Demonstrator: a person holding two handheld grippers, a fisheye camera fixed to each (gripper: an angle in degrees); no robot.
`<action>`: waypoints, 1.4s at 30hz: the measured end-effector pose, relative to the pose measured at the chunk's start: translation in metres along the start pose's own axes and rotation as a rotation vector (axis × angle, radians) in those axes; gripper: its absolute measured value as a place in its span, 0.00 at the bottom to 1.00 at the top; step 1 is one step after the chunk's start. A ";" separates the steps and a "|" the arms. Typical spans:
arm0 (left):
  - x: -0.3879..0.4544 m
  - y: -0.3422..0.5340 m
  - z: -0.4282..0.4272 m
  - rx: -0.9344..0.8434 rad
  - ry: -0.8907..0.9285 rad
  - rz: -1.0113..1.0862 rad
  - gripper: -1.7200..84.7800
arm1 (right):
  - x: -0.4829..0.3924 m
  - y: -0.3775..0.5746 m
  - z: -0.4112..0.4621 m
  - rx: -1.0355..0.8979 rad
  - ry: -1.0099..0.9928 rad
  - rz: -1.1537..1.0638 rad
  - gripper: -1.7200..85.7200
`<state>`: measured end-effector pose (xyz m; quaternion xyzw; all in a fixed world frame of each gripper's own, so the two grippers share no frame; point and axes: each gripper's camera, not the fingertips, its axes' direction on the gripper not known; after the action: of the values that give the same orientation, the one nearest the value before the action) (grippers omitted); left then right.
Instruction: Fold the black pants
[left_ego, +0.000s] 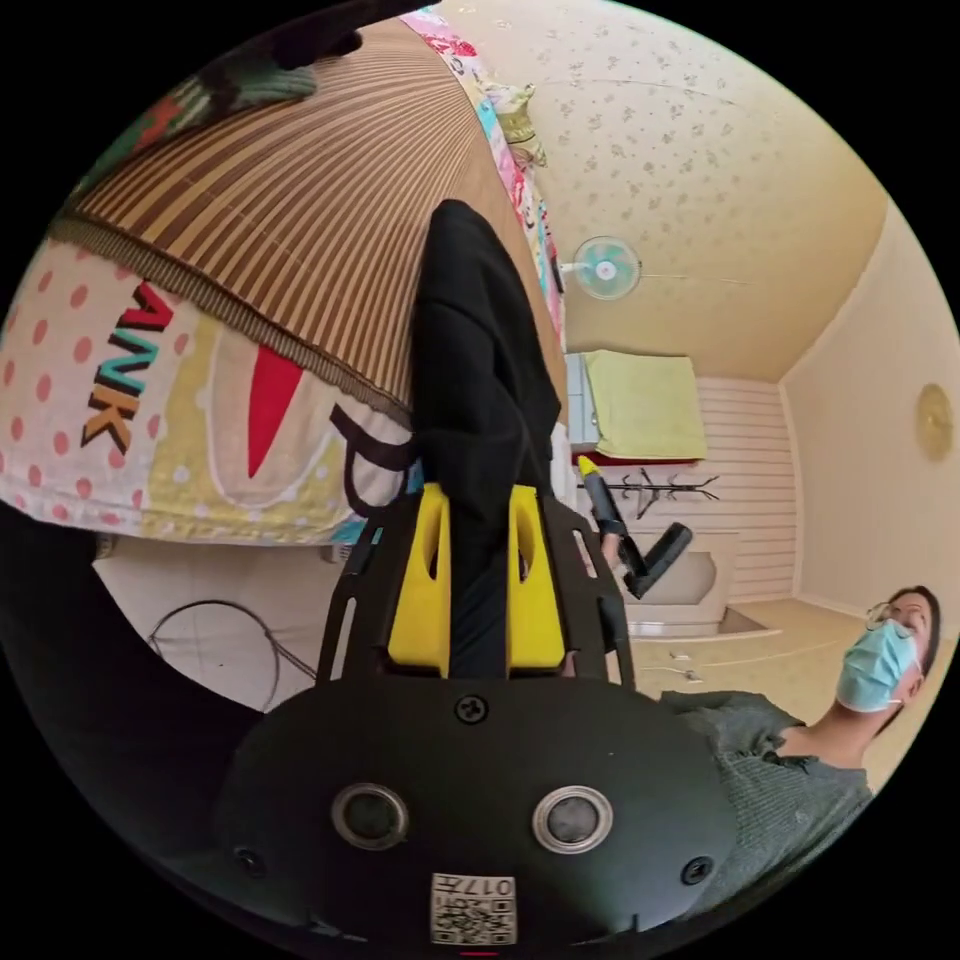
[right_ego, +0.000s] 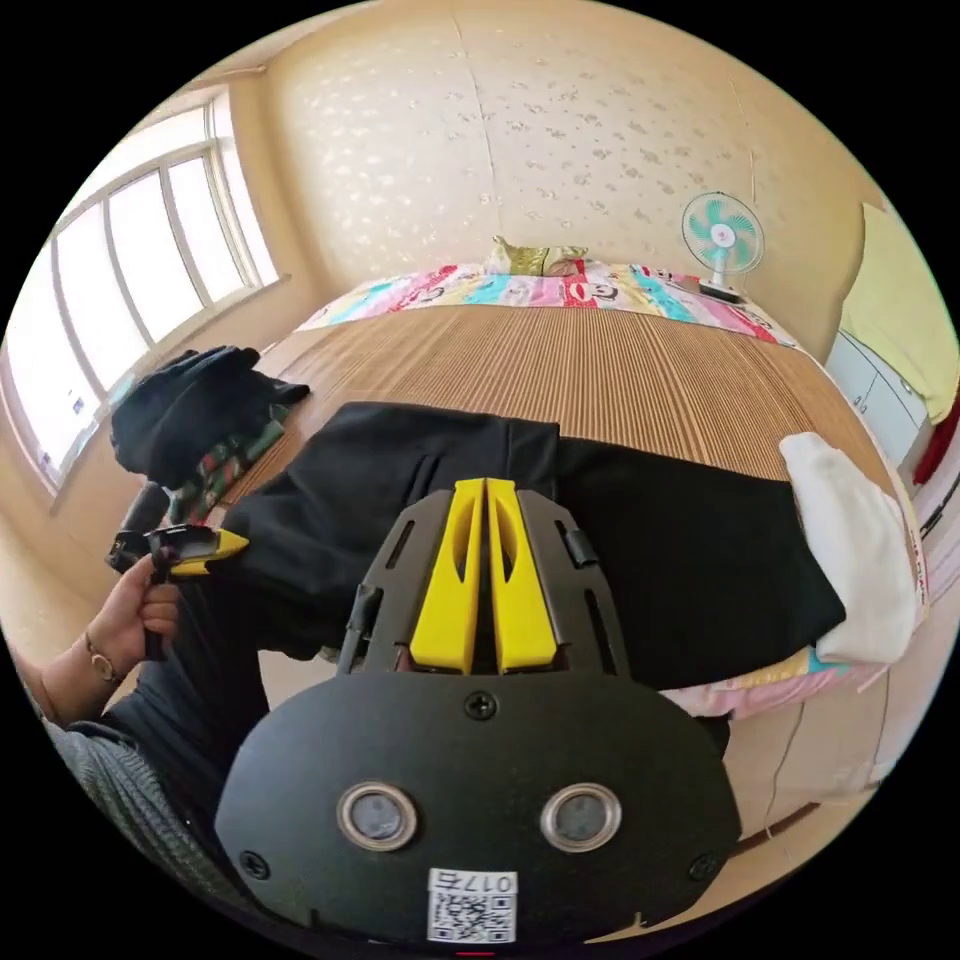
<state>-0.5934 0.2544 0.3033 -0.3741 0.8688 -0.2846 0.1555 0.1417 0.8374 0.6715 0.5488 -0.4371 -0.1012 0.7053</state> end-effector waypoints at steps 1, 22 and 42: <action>0.001 -0.001 -0.003 0.002 0.056 0.010 0.11 | -0.001 -0.004 0.023 -0.070 0.118 0.013 0.02; 0.229 -0.012 0.148 -0.363 -0.048 0.821 0.09 | 0.099 0.037 0.068 -0.111 -0.433 0.509 0.03; 0.003 -0.020 0.078 -0.275 -0.104 0.042 0.08 | 0.206 -0.046 0.104 -0.324 -0.430 0.232 0.15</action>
<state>-0.5464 0.2113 0.2540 -0.3879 0.8980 -0.1399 0.1535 0.2043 0.6207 0.7376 0.3414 -0.6143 -0.2025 0.6819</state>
